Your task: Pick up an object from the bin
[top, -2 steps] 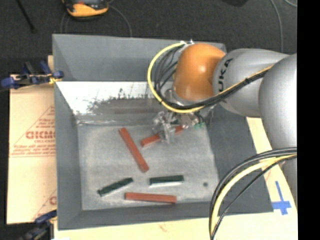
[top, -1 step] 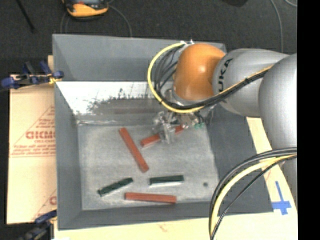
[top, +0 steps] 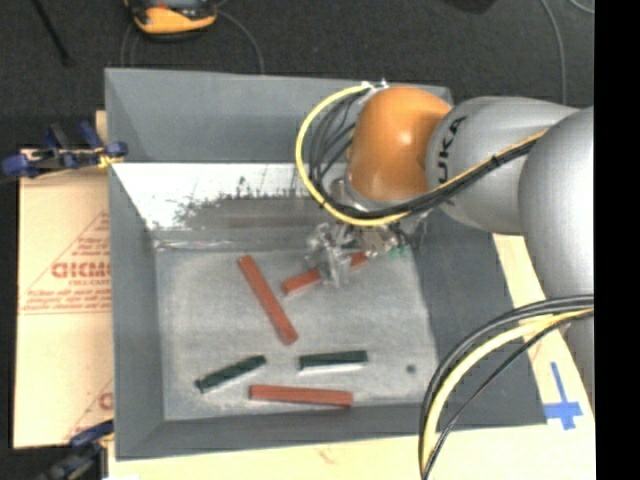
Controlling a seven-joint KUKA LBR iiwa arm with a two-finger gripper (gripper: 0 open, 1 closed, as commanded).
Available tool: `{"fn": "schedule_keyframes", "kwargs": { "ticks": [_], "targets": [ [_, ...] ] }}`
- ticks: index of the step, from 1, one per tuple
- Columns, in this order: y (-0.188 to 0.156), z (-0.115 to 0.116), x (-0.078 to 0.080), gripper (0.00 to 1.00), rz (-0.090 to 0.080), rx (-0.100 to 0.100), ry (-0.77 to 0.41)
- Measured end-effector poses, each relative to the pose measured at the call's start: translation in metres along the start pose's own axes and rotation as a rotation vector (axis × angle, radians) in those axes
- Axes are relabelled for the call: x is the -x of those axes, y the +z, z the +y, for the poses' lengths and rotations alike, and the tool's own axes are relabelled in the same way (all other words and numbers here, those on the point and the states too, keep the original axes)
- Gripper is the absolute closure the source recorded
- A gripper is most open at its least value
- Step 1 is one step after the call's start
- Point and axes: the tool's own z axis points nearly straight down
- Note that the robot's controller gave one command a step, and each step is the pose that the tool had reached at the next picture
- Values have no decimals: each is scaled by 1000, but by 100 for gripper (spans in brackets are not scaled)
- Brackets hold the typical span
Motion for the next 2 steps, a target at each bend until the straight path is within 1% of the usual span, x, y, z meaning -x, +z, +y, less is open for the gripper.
{"fn": "schedule_keyframes", "kwargs": {
  "ticks": [1, 2],
  "targets": [
    [-19, 40, -8, 100, 0, -6, -126],
    [-49, 59, -7, 100, 17, 8, -270]
  ]
}}
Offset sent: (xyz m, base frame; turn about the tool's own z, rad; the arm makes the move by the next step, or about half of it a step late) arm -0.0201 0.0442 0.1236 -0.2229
